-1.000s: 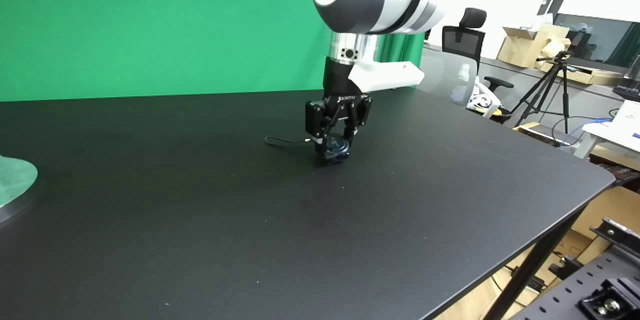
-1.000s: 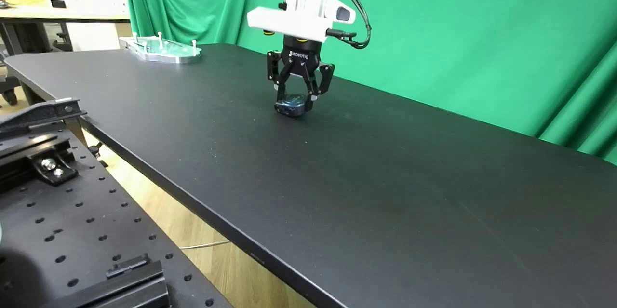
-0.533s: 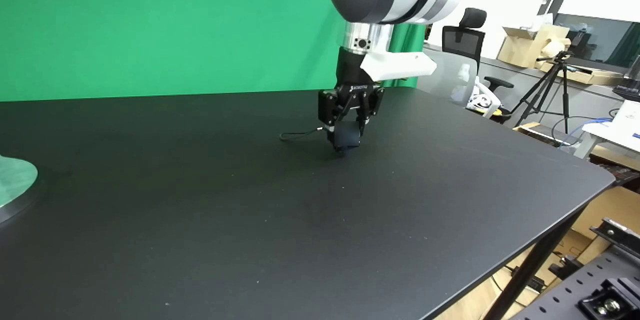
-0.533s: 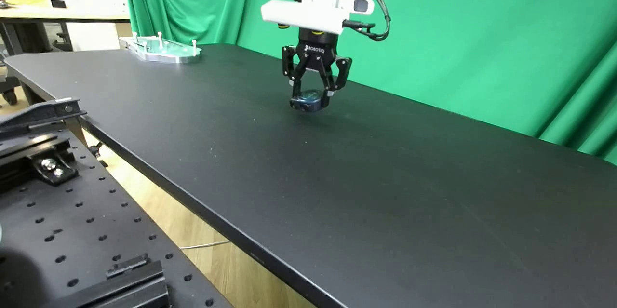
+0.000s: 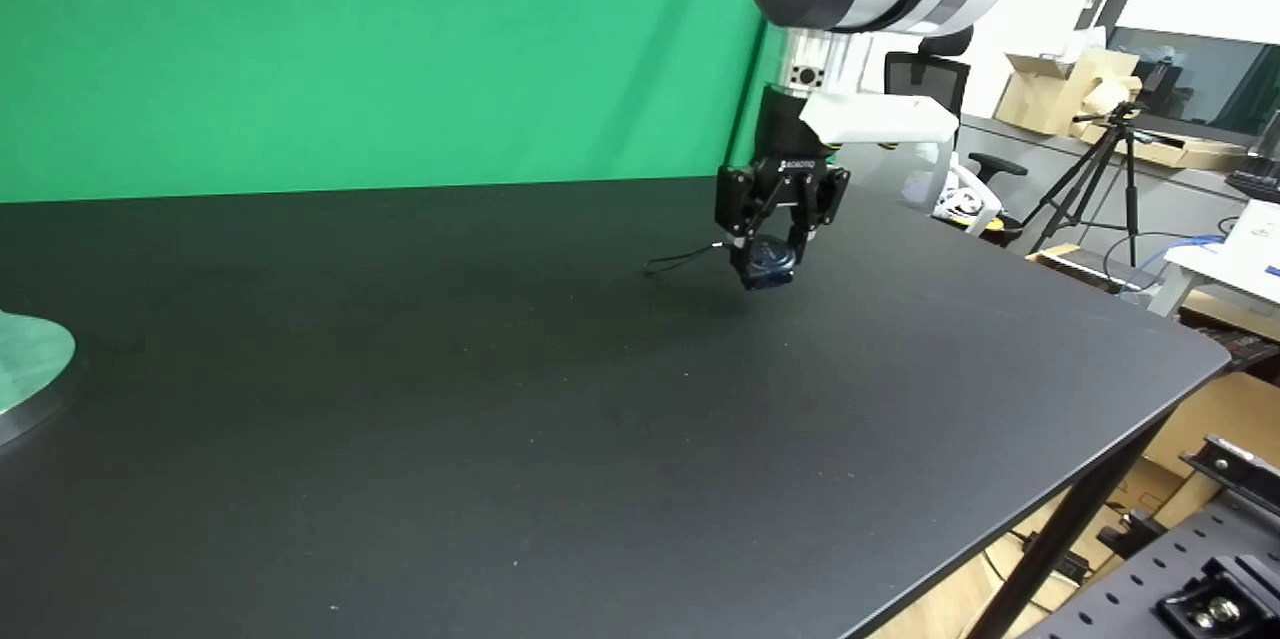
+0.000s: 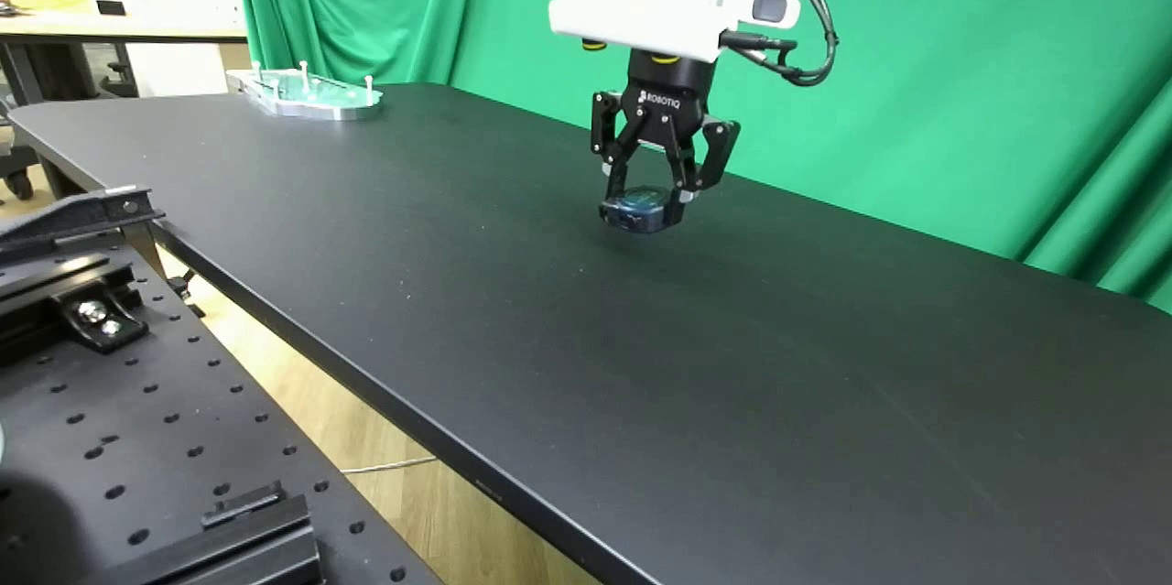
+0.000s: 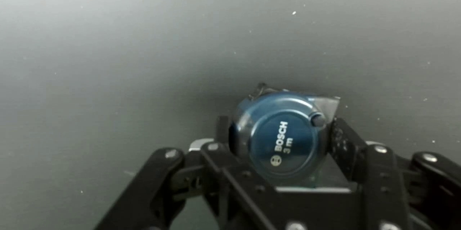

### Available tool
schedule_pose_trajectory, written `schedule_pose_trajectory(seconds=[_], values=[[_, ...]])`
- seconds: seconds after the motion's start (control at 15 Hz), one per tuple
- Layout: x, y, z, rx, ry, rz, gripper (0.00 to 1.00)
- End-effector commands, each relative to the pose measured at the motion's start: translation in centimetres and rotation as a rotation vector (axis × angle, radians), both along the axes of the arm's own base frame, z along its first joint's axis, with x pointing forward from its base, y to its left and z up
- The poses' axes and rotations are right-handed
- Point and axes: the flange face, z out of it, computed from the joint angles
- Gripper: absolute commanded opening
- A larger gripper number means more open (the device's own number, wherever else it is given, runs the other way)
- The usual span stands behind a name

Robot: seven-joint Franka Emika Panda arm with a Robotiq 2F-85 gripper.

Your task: Move the measuring tape to the right

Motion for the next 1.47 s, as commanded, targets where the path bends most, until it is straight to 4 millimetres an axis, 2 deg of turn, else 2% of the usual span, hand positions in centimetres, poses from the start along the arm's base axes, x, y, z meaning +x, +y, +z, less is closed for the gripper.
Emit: schedule_pose_trajectory(seconds=[0.0, 0.4, 0.6, 0.67, 0.73, 0.93, 1.07, 1.4], values=[[-1.1, -1.9, -0.5, 0.059, 0.043, -0.054, 0.45], [-2.3, -4.8, -2.0, 0.107, 0.077, -0.11, 0.45], [-2.5, -5.5, -2.3, 0.102, 0.078, -0.121, 0.45], [-2.5, -5.5, -2.3, 0.102, 0.081, -0.122, 0.56], [-2.5, -5.5, -2.4, 0.103, 0.082, -0.122, 0.92], [-2.5, -5.4, -2.0, 0.102, 0.077, -0.121, 1.0], [-2.5, -5.3, -1.4, 0.1, 0.067, -0.121, 1.0], [-2.5, -4.4, 1.9, 0.052, 0.027, -0.107, 1.0]])
